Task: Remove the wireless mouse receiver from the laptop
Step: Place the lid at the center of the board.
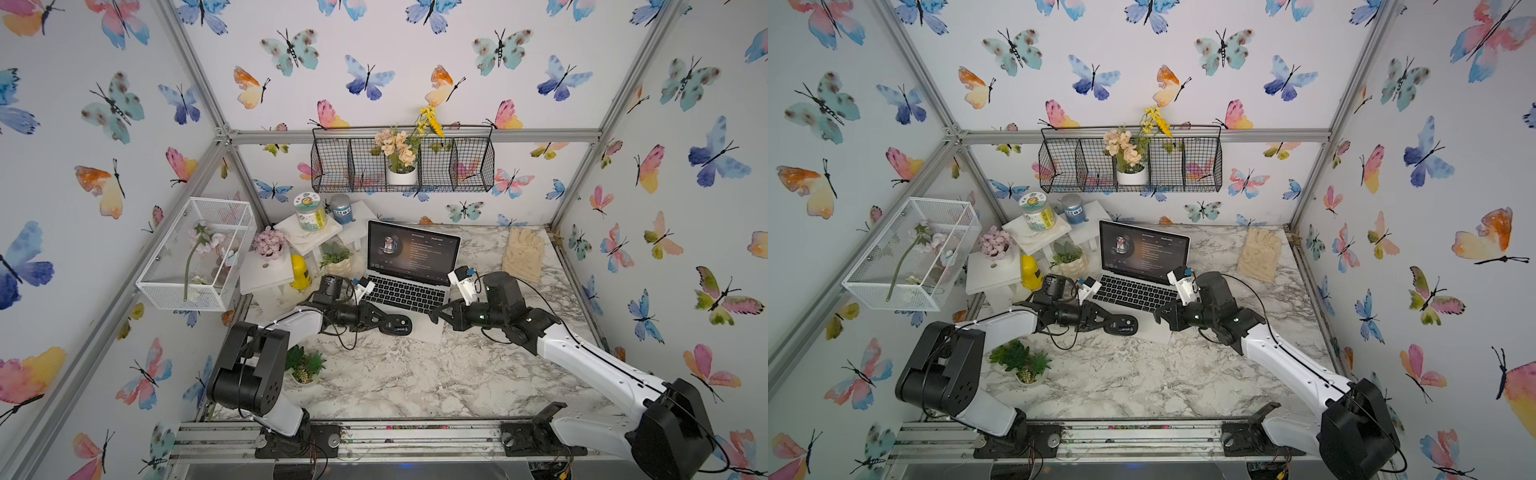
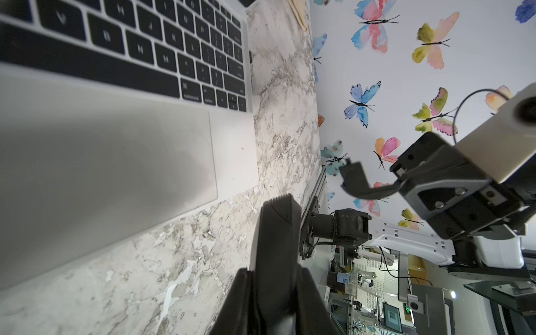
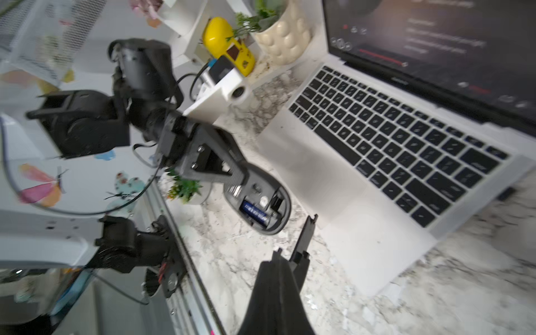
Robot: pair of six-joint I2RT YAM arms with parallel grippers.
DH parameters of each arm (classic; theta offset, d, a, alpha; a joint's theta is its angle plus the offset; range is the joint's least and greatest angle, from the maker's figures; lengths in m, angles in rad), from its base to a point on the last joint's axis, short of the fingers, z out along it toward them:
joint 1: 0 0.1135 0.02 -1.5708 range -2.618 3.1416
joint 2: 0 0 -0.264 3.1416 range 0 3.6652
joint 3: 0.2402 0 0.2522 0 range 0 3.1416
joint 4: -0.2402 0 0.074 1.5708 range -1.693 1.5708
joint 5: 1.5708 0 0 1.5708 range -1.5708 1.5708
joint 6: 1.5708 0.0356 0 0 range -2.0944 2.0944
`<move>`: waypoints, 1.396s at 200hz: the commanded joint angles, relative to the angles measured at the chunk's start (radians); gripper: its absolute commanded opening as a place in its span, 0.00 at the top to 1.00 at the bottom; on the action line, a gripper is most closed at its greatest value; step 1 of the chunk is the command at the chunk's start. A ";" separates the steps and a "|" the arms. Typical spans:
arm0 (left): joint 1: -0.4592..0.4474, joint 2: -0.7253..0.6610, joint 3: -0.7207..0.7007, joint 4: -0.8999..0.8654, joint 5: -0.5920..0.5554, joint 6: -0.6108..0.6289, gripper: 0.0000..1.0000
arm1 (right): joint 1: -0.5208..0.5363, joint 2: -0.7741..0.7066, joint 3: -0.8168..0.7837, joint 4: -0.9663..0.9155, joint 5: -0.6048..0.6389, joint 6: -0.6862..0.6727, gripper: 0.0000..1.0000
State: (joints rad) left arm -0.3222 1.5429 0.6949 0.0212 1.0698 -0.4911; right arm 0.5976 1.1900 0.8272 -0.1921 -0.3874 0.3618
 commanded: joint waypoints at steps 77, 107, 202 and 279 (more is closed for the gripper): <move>-0.248 -0.028 -0.376 0.687 -0.211 -0.383 1.00 | 0.004 0.063 -0.139 -0.024 0.831 -0.513 0.98; -0.248 0.095 -0.265 0.537 -0.149 -0.239 1.00 | 0.004 0.145 -0.161 0.025 0.881 -0.543 0.98; -0.189 0.200 -0.204 0.343 -0.123 -0.074 1.00 | 0.004 0.249 -0.165 0.051 0.907 -0.565 0.98; -0.179 0.232 -0.216 0.351 -0.139 -0.081 0.84 | 0.004 0.348 -0.143 0.019 0.894 -0.544 0.81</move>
State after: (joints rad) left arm -0.5072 1.7355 0.5117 0.4461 0.9947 -0.5919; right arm 0.5972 1.5150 0.6613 -0.1497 0.4984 -0.1989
